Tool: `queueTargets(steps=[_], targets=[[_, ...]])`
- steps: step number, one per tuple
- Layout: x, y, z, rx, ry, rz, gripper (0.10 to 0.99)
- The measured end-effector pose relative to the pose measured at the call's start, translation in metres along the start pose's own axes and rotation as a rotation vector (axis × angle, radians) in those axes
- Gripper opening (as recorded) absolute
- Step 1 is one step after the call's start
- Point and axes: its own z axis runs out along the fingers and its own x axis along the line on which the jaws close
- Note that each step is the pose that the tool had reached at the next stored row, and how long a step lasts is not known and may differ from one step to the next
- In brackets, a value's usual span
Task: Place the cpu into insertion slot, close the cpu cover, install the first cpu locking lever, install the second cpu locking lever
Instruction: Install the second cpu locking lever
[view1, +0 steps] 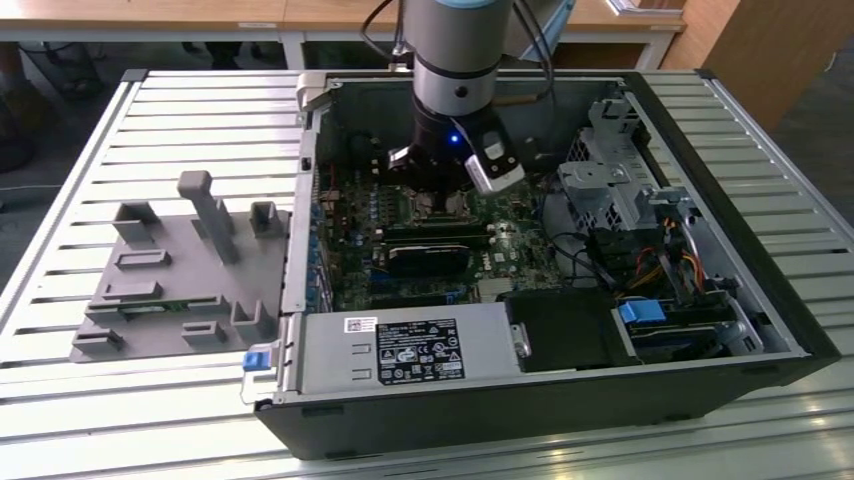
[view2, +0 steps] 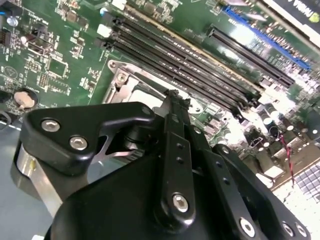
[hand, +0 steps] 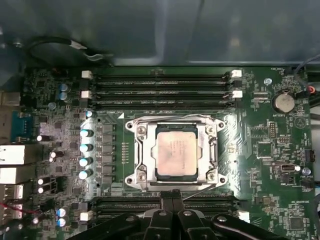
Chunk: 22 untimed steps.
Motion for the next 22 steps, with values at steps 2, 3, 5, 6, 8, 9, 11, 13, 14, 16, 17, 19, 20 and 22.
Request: queueTargets(steps=[2, 3, 5, 6, 8, 9, 11, 13, 14, 16, 17, 19, 20, 22], targets=[[0.0013, -0.0018, 0.0000, 0.000, 0.0000, 0.000, 0.110], [0.0020, -0.0026, 0.0001, 0.000, 0.0000, 0.000, 0.110], [0.0037, -0.0037, 0.0001, 0.000, 0.0000, 0.000, 0.110], [0.0049, -0.0040, 0.0002, 0.000, 0.0000, 0.000, 0.110], [0.0079, -0.0042, 0.0008, 0.000, -0.0001, 0.000, 0.110], [0.0091, -0.0043, 0.0012, 0.000, -0.0001, 0.000, 0.110], [0.0104, -0.0046, 0.0028, 0.000, 0.0001, 0.000, 0.110], [0.0109, -0.0049, 0.0056, -0.003, 0.0002, 0.000, 0.110], [0.0110, -0.0050, 0.0071, -0.006, 0.0002, 0.000, 0.110], [0.0114, -0.0054, 0.0094, -0.014, 0.0007, 0.000, 0.110], [0.0114, -0.0056, 0.0102, -0.022, 0.0008, 0.000, 0.110], [0.0117, -0.0072, 0.0112, -0.039, 0.0012, 0.000, 0.110], [0.0122, -0.0085, 0.0113, -0.045, 0.0013, 0.000, 0.110], [0.0136, -0.0109, 0.0112, -0.047, 0.0017, -0.001, 0.110]])
